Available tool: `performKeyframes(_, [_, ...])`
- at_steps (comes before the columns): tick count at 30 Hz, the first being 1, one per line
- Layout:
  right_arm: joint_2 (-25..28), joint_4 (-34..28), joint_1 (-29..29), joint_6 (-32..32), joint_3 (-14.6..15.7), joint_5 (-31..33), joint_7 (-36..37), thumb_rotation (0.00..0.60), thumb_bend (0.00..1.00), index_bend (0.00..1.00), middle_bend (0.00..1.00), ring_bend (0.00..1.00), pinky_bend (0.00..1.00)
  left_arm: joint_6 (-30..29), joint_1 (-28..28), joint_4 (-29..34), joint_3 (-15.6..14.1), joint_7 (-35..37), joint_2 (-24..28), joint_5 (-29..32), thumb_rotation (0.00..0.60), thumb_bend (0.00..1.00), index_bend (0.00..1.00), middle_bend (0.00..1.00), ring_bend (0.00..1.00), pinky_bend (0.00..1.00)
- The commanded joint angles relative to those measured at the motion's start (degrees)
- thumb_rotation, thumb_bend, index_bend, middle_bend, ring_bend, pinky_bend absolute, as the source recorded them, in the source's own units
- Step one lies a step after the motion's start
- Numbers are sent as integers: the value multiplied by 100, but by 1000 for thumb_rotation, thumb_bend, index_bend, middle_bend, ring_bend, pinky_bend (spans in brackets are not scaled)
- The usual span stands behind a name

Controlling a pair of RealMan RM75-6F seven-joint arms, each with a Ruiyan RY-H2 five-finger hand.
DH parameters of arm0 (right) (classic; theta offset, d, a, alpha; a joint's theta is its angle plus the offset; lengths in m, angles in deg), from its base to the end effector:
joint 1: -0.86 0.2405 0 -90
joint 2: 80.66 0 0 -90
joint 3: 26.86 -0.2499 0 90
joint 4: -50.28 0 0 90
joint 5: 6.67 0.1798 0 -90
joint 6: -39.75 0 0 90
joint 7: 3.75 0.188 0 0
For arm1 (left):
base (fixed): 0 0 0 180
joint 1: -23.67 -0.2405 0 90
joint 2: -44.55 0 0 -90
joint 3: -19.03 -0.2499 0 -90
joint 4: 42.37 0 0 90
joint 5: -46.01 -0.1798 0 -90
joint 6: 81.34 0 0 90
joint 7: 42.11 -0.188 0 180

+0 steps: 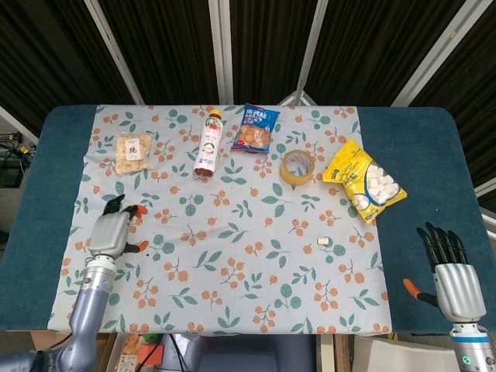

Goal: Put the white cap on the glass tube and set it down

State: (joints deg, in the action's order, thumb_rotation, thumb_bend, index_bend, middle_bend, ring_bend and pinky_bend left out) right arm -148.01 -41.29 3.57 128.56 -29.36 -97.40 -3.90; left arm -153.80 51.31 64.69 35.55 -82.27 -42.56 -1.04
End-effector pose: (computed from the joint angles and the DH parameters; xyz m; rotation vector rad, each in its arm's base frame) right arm -0.2817 -0.2093 0.1722 1.3873 -0.8806 0.9895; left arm -0.1797 0.3202 0.0420 -1.4596 -1.1877 -0.8011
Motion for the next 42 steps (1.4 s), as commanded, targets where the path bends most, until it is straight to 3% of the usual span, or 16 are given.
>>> performKeyframes(1, [11, -12, 1, -4, -2, 6, 30, 600, 210, 0, 0, 0, 0, -167, 427, -305, 67, -497, -620, 367, 600, 295, 347, 375, 24, 0])
performKeyframes(9, [29, -58, 5, -36, -16, 61, 80, 600, 210, 0, 0, 0, 0, -489, 828, -950, 111, -903, -1504, 781, 600, 307, 366, 402, 27, 0])
performKeyframes(18, [41, -82, 4, -41, -20, 76, 125, 600, 210, 0, 0, 0, 0, -555, 1098, -1475, 204, -1020, -2012, 1027, 600, 333, 403, 451, 37, 0])
performKeyframes(42, [42, -102, -12, -26, -47, 133, 192, 600, 210, 0, 0, 0, 0, -599, 1359, -1891, 294, -1274, -2378, 1399, 600, 365, 475, 487, 55, 0])
